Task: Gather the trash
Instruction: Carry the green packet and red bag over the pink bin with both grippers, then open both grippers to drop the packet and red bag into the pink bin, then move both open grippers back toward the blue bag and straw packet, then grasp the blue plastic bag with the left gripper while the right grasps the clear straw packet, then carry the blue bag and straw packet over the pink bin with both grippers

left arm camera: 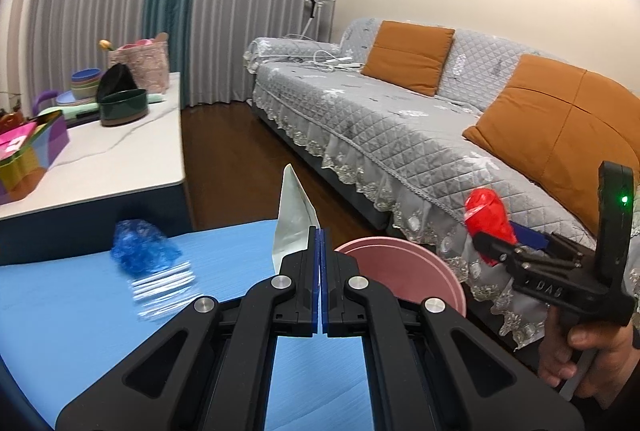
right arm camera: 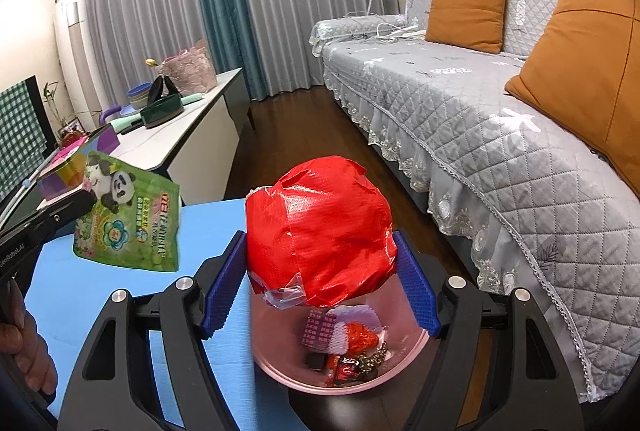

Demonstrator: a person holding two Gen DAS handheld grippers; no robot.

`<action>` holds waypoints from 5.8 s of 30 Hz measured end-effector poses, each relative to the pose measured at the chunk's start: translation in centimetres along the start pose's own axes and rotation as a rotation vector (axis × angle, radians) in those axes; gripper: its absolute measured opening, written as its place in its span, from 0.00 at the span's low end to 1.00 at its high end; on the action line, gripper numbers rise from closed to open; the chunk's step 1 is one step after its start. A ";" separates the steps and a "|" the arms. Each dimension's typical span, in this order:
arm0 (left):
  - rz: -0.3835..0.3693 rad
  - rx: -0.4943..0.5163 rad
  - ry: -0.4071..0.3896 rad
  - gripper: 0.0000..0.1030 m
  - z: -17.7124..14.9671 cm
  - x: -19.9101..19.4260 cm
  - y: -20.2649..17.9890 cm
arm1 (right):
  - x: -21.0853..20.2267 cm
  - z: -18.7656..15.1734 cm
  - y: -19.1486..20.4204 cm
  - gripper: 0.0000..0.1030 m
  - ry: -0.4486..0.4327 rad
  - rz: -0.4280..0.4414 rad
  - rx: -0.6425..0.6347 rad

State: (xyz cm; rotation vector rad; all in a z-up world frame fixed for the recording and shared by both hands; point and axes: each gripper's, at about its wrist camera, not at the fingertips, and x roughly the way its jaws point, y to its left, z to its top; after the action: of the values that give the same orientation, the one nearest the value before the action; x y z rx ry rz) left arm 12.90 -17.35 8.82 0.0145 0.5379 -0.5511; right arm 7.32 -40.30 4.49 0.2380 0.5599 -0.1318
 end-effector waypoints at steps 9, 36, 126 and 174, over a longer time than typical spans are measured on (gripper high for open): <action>-0.072 0.005 0.032 0.00 1.1 4.4 -2.6 | 2.3 -0.3 -0.7 0.70 0.035 -0.075 -0.037; -0.065 -0.101 0.117 0.18 -0.5 3.7 1.0 | 3.1 -0.3 0.2 0.80 0.047 -0.090 -0.039; 0.239 -0.243 0.201 0.18 -3.4 14.2 24.2 | 18.4 -4.3 15.5 0.00 0.317 0.173 -0.029; 0.350 -0.163 0.053 0.17 -6.5 -6.8 15.6 | 1.7 -3.8 14.1 0.00 0.110 0.237 -0.014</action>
State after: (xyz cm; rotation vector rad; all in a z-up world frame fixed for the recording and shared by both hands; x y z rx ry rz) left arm 12.71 0.37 4.62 -0.0315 0.6150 -0.1653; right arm 9.48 -25.82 3.14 0.2978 0.6375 0.1153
